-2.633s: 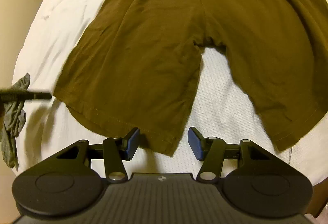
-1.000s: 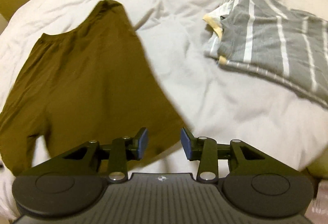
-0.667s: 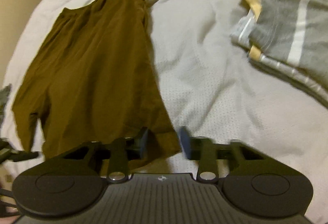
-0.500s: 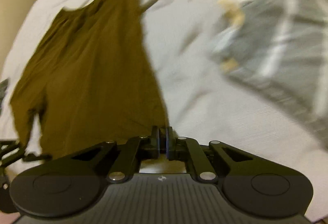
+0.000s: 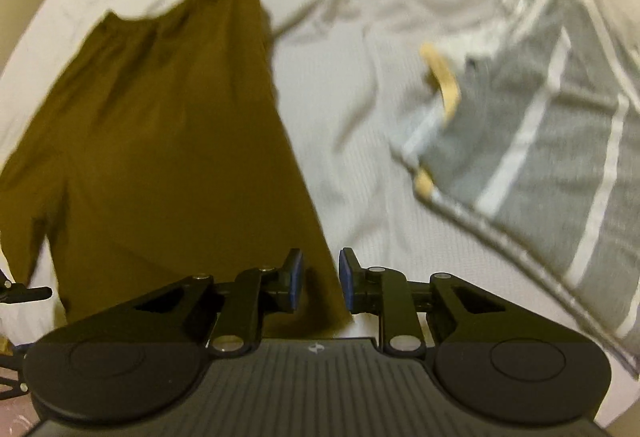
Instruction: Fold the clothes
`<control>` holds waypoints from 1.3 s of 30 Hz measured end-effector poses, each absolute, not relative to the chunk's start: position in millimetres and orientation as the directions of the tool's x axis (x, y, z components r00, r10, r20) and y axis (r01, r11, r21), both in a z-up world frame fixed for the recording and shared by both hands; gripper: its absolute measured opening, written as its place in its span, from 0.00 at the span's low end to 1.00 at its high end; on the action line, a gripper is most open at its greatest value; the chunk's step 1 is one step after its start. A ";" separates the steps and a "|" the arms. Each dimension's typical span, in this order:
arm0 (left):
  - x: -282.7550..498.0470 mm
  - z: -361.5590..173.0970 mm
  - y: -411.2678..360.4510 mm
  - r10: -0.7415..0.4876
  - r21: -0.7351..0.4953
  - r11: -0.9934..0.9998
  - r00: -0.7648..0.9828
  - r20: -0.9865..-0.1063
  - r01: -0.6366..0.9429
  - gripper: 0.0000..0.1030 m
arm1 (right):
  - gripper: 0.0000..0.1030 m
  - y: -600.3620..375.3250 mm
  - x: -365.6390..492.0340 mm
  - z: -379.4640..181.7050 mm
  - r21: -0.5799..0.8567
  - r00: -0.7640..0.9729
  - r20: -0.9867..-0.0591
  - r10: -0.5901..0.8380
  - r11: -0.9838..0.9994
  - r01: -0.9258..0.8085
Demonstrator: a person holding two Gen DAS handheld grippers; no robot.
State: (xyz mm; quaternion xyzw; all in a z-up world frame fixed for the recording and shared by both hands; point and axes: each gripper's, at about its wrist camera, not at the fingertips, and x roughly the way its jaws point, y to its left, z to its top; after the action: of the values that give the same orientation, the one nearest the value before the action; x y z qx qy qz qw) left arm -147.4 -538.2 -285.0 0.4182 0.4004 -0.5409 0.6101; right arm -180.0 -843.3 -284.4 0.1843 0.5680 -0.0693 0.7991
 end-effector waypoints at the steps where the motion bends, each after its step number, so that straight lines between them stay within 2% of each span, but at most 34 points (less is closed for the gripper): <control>1: -139.9 -284.5 -536.5 -0.322 0.092 0.090 0.116 -0.940 0.992 0.36 | 0.24 -841.3 -171.6 -283.4 0.220 0.350 -0.931 0.106 0.927 0.304; 7: -95.4 -275.9 -523.2 -0.286 0.157 0.283 0.240 -0.928 0.946 0.38 | 0.30 -839.7 -124.4 -280.3 0.265 0.379 -0.909 0.174 0.943 0.202; 10: -82.2 -270.1 -511.1 -0.264 0.172 0.370 0.281 -0.923 0.913 0.39 | 0.30 -833.8 -112.4 -294.8 0.295 0.329 -0.920 0.213 0.930 0.221; 13: -78.2 -263.4 -499.3 -0.241 0.189 0.403 0.303 -0.922 0.895 0.39 | 0.30 -824.1 -115.8 -298.8 0.266 0.290 -0.936 0.200 0.940 0.212; 17: -74.6 -249.8 -483.8 -0.223 0.204 0.445 0.328 -0.918 0.872 0.39 | 0.33 -813.8 -130.6 -286.2 0.265 0.284 -0.938 0.198 0.938 0.224; 19: -73.5 -241.2 -476.6 -0.220 0.210 0.466 0.342 -0.914 0.859 0.41 | 0.39 -807.2 -137.6 -275.7 0.268 0.292 -0.936 0.198 0.937 0.224; 26: -72.5 -208.3 -458.1 -0.219 0.245 0.514 0.401 -0.889 0.822 0.43 | 0.44 -781.8 -150.2 -237.7 0.299 0.330 -0.918 0.219 0.930 0.215; 36: -76.6 -166.0 -426.6 -0.236 0.241 0.635 0.481 -0.844 0.734 0.58 | 0.62 -745.2 -138.6 -179.0 0.286 0.419 -0.881 0.219 0.953 0.104; 39: -77.2 -159.1 -418.3 -0.241 0.223 0.670 0.491 -0.837 0.708 0.59 | 0.71 -735.0 -134.0 -168.7 0.265 0.427 -0.880 0.207 0.961 0.081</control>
State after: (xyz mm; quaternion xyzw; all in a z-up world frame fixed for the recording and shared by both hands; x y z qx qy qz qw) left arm -77.2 -418.3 -159.1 0.2835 0.4122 -0.2909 0.8156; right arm -134.0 -735.0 -168.7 0.1350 0.5340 0.0377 0.8338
